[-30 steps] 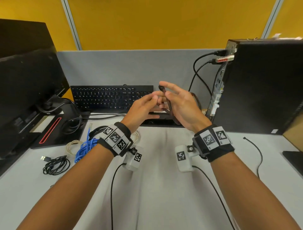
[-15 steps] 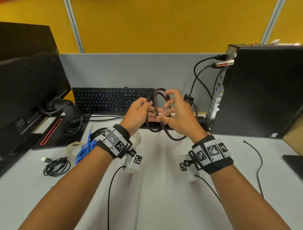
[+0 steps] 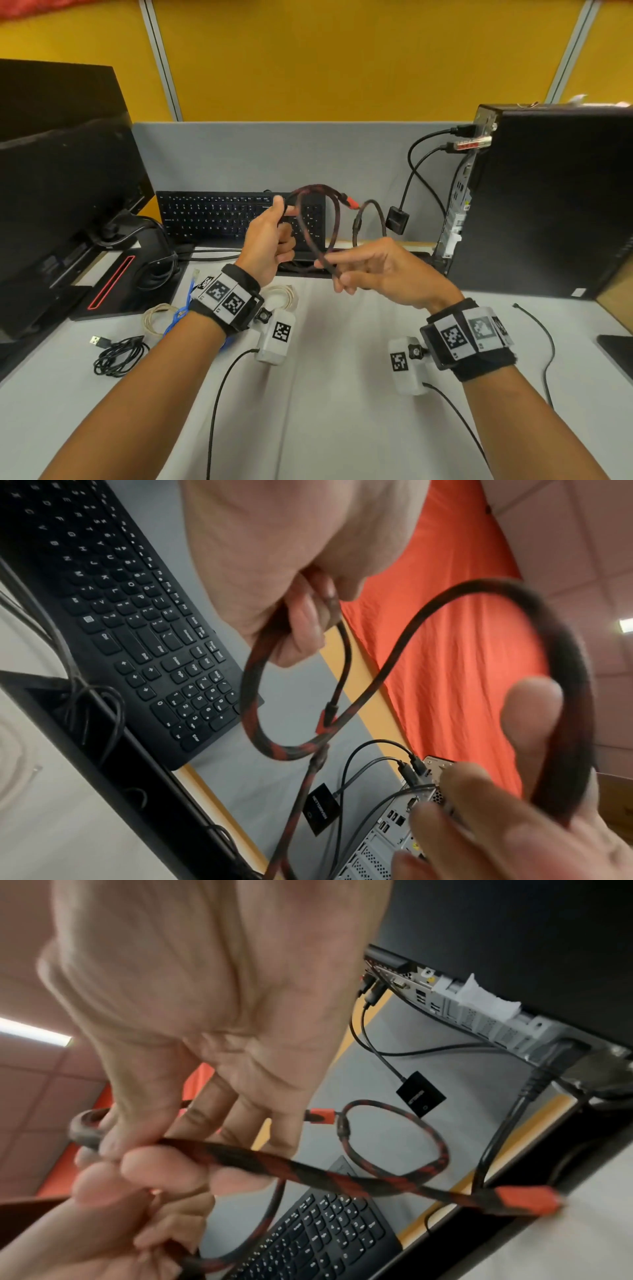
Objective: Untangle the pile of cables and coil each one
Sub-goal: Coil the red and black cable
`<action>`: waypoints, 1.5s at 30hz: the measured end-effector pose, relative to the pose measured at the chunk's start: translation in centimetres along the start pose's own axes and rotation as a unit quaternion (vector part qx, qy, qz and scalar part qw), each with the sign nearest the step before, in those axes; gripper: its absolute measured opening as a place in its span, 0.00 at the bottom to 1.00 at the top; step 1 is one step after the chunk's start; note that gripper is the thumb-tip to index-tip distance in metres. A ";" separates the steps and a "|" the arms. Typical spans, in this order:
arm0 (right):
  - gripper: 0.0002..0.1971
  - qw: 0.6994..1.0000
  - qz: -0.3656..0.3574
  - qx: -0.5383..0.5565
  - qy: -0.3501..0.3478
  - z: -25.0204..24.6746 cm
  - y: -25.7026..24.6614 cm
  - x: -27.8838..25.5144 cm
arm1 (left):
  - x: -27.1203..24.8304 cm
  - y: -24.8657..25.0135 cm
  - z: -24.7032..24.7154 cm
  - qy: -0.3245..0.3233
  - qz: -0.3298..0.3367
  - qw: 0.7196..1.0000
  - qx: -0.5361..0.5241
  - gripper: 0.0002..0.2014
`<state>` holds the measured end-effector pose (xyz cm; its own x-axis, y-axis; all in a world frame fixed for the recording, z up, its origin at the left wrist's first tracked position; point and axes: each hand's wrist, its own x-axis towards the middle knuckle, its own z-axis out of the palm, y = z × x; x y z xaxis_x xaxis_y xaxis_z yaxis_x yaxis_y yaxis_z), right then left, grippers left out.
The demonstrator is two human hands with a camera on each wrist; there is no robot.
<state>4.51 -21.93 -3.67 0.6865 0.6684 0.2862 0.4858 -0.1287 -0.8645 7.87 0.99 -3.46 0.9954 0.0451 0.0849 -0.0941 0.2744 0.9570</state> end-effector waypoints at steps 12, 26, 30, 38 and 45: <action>0.20 0.960 0.108 -0.236 -0.106 0.4 1.9 0.1 | -0.4 0.2 -0.7 -0.065 -0.069 0.994 0.051 0.19; 0.19 0.945 0.159 -0.274 -0.081 -0.9 5.4 0.3 | -1.2 0.6 -0.9 -0.085 -0.106 0.991 -0.005 0.15; 0.21 0.935 0.172 -0.307 -0.045 -2.9 5.9 -0.2 | -1.0 0.5 -1.9 -0.068 -0.104 0.991 -0.058 0.21; 0.16 0.908 0.207 -0.350 -0.103 -1.9 4.8 0.9 | -1.2 -0.8 -0.7 -0.111 -0.072 0.987 -0.090 0.29; 0.57 0.933 0.218 -0.277 -0.067 0.3 4.4 1.6 | -1.1 -0.6 -0.5 -0.112 -0.062 0.974 -0.186 0.22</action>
<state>7.55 -21.22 -7.13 0.8286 0.5446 -0.1299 0.4066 -0.7448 -0.5290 6.83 1.27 -4.26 0.9750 -0.2098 0.0734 0.0678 0.5953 0.8006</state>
